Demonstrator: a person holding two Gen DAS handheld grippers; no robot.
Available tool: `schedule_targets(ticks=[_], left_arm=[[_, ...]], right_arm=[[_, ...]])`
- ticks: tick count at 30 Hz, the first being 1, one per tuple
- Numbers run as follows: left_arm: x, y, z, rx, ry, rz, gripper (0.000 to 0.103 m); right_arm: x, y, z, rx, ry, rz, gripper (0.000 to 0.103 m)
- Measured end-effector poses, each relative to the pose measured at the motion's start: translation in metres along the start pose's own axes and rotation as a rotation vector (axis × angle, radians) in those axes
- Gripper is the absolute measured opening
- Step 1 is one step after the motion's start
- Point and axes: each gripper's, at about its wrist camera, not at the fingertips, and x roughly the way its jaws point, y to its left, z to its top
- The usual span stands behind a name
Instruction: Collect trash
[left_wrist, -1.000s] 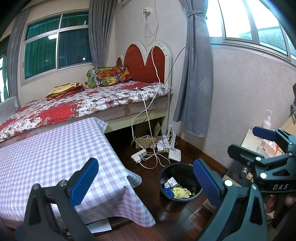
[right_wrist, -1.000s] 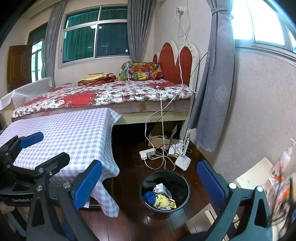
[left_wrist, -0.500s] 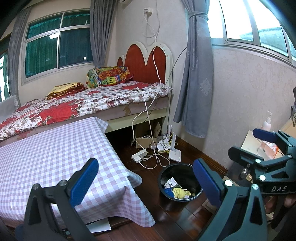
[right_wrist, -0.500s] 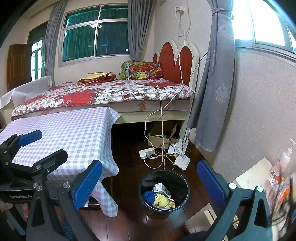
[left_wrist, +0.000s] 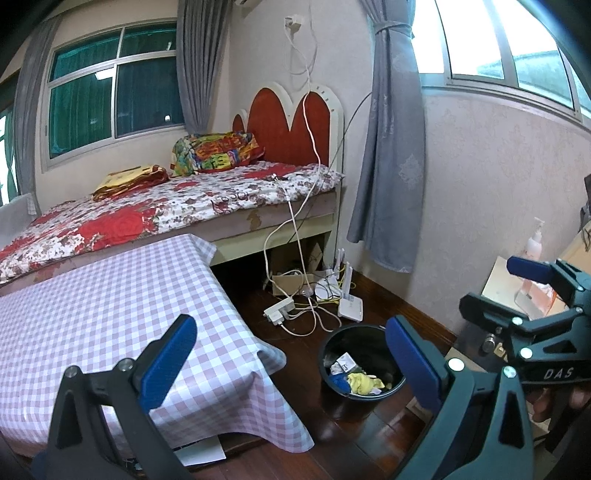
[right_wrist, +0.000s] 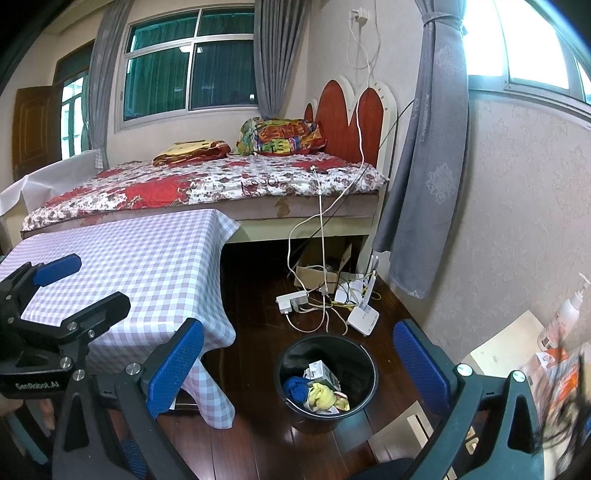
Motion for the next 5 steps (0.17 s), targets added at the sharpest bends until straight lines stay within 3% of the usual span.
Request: schedule_targets(ticks=[5], left_arm=[[0.002,0.006,-0.0017,-0.029,-0.001,-0.018,0.102]], right_arm=[[0.0024,-0.001,-0.0016,0.005,0.007,-0.001,0.103]])
